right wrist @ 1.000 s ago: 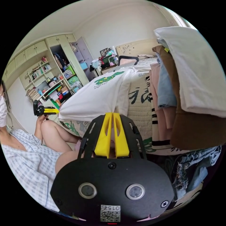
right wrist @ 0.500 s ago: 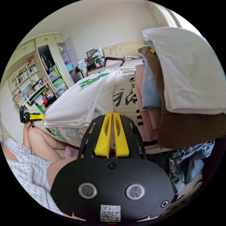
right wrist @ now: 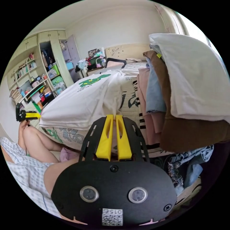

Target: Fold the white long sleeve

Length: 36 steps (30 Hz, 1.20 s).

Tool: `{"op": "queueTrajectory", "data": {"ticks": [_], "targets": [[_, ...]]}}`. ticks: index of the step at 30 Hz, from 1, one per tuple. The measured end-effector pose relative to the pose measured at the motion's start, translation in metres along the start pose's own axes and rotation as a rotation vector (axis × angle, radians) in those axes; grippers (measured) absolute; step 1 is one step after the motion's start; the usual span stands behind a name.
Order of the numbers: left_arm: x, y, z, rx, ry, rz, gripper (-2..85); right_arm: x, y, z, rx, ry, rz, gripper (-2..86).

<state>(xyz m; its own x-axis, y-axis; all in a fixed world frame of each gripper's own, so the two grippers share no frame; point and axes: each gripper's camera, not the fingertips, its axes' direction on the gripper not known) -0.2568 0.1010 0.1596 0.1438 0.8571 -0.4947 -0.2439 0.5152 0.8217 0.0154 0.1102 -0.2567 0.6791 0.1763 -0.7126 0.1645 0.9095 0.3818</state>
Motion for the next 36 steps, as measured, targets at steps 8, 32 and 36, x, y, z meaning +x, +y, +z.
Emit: {"op": "queueTrajectory", "data": {"ticks": [8, 32, 36], "targets": [[-0.002, 0.012, 0.012, -0.001, 0.007, -0.009, -0.2, 0.043, 0.023, 0.0, 0.025, -0.033, 0.184, -0.6], [-0.069, 0.087, 0.063, 0.153, 0.166, -0.242, 0.3, 0.031, 0.051, 0.068, 0.024, -0.143, -0.013, 1.8], [-0.092, 0.088, 0.072, 0.13, 0.056, -0.254, 0.1, 0.017, 0.04, 0.131, -0.22, -0.165, -0.086, 4.8]]}}
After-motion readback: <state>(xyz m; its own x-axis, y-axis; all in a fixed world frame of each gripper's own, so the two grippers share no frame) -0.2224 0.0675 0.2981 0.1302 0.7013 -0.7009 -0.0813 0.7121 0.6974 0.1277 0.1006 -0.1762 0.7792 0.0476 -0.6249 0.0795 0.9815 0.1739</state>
